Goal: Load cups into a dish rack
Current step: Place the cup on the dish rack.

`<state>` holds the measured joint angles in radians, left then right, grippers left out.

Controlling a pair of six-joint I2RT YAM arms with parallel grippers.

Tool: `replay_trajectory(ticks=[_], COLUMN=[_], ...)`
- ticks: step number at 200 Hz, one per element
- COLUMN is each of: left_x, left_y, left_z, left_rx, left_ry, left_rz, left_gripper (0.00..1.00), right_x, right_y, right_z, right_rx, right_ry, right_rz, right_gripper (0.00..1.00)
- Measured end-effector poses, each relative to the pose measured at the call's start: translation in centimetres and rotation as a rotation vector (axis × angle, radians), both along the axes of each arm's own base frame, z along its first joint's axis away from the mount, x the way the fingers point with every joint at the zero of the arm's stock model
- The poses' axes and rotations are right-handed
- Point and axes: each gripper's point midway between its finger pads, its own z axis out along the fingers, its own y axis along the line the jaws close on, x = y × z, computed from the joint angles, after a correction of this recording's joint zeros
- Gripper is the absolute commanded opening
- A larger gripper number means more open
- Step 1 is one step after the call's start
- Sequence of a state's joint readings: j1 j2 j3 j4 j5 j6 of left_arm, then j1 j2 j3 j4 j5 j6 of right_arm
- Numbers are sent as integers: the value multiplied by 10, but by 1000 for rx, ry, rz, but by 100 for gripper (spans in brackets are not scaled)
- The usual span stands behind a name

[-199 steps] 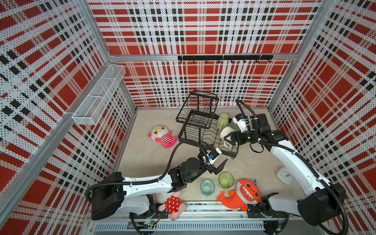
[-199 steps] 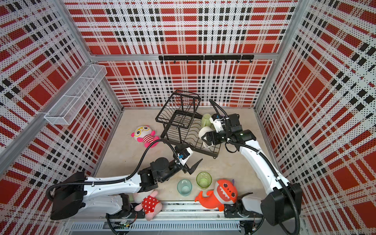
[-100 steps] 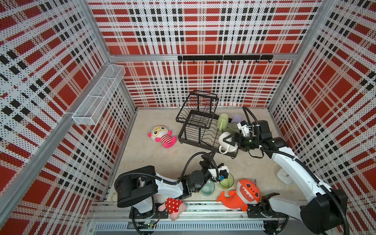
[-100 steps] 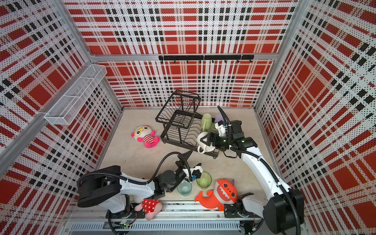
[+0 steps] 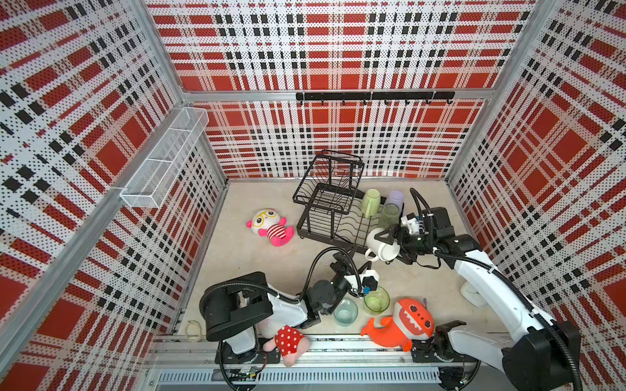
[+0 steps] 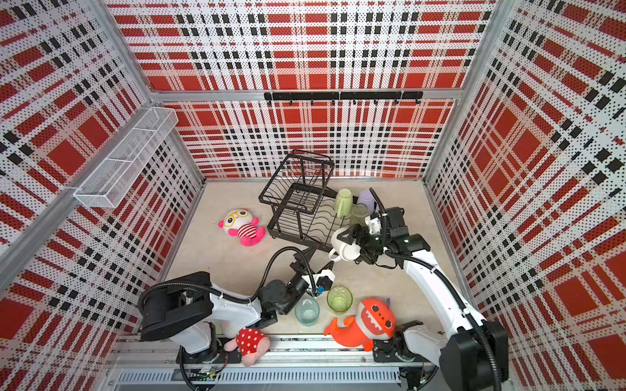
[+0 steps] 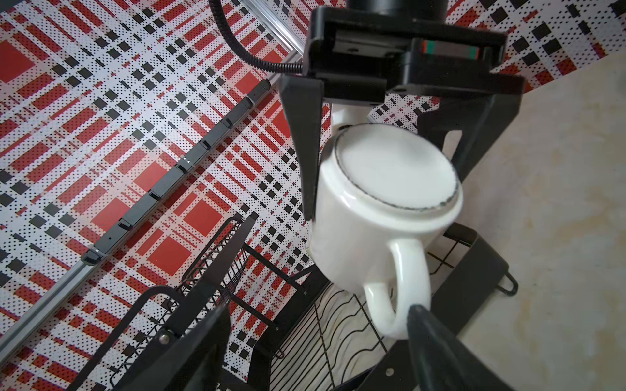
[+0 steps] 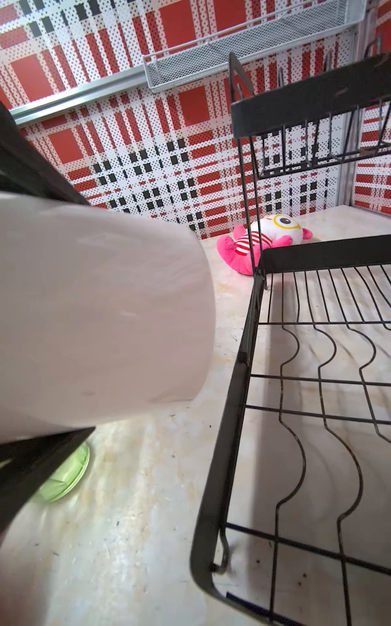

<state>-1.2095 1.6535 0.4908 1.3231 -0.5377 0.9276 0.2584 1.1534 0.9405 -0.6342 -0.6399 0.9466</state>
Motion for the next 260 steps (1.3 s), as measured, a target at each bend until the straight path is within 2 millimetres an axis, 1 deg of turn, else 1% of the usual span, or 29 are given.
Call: replay_trajectory(ticks=[20,56,68,79,99,121,132,140,181,198,217,238,241,260], left_x=[1,0,2,4,13,20,22,23,31,34,37,37,37,38], left_y=[-3,-12,-16,-20,-27,-33,-34,-34,-33,-30,-28,-28,-28,-29], left_z=[-2,-12,-13,-11,-11,-14,-16,-17,-29,-30,-34,-38,-40,-41], left_rx=[10,54,62,62,75,95,100,104,125,122,127,160,163,163], left_ry=[1,21,30,35,53,82,93,101,133,142,157,154,158,172], left_rz=[-13,-44,-46,-44,-36,-29,-23,-18,12,21,27,31,30,31], left_gripper=[84,84,81,75,58,51,44,41,40,34,23,5,0,0], right_x=[2,0,-1,-2,-2,3,5,7,9,9,9,9,8,8], right_y=[0,3,5,6,8,9,8,8,6,6,6,5,5,4], right_z=[1,3,3,3,4,7,7,5,-1,-1,-1,-3,-3,-6], right_rx=[11,34,38,41,53,67,70,70,71,73,75,83,82,82], right_ry=[5,25,30,35,43,34,32,34,56,59,62,99,104,119], right_rz=[-13,-9,-3,-1,-6,-21,-34,-45,-80,-82,-86,-117,-120,-135], right_gripper=[73,74,74,75,74,75,74,75,75,75,75,75,75,76])
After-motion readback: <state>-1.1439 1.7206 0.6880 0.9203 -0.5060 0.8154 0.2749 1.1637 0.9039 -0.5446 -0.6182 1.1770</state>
